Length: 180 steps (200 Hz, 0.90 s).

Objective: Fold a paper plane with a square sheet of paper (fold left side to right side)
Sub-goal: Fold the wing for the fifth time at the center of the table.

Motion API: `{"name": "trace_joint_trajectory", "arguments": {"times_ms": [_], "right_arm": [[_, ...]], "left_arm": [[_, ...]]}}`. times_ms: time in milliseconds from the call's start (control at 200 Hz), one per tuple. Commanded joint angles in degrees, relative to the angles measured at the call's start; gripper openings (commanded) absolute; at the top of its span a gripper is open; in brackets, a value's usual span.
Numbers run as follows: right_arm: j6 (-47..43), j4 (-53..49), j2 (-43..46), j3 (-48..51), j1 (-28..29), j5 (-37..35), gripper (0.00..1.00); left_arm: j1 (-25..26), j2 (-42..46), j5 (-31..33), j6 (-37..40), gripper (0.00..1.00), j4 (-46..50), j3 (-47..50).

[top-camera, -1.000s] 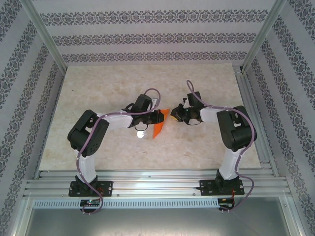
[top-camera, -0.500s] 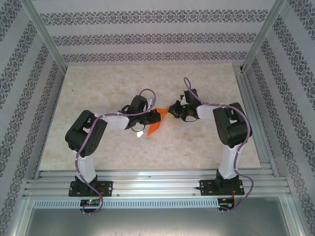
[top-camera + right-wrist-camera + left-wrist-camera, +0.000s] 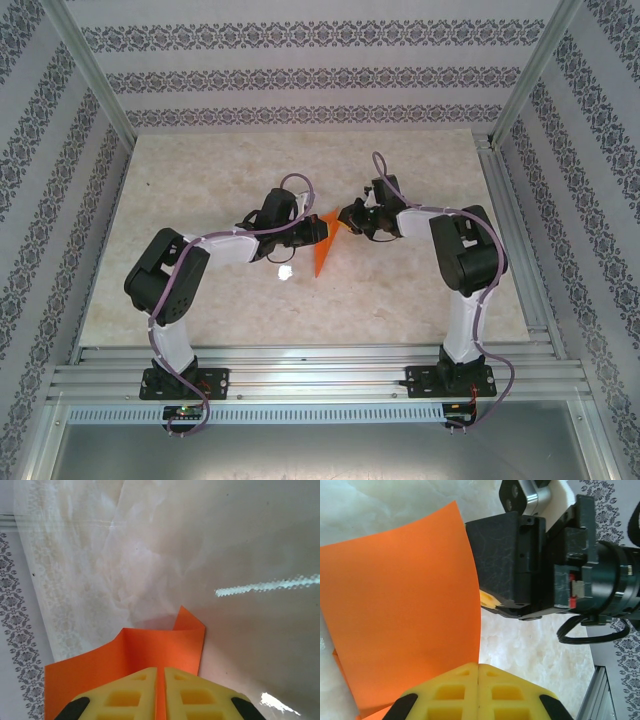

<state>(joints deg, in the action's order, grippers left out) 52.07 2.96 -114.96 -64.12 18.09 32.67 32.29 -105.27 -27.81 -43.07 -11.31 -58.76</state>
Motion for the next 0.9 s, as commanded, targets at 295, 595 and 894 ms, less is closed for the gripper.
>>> {"name": "trace_joint_trajectory", "arguments": {"times_ms": [295, 595, 894], "right_arm": [[2.3, 3.0, -3.5, -3.0, 2.1, 0.7, 0.11], [1.7, 1.0, -4.1, -3.8, 2.8, 0.9, 0.11], [-4.8, -10.2, -5.5, -5.2, 3.3, -2.2, 0.11]], "left_arm": [[-0.5, -0.2, -0.1, -1.8, 0.0, -4.3, 1.1], [-0.5, -0.5, -0.2, -2.1, 0.0, -5.0, 1.6], [-0.4, -0.5, 0.4, -2.7, 0.0, -6.2, 3.2]]}}
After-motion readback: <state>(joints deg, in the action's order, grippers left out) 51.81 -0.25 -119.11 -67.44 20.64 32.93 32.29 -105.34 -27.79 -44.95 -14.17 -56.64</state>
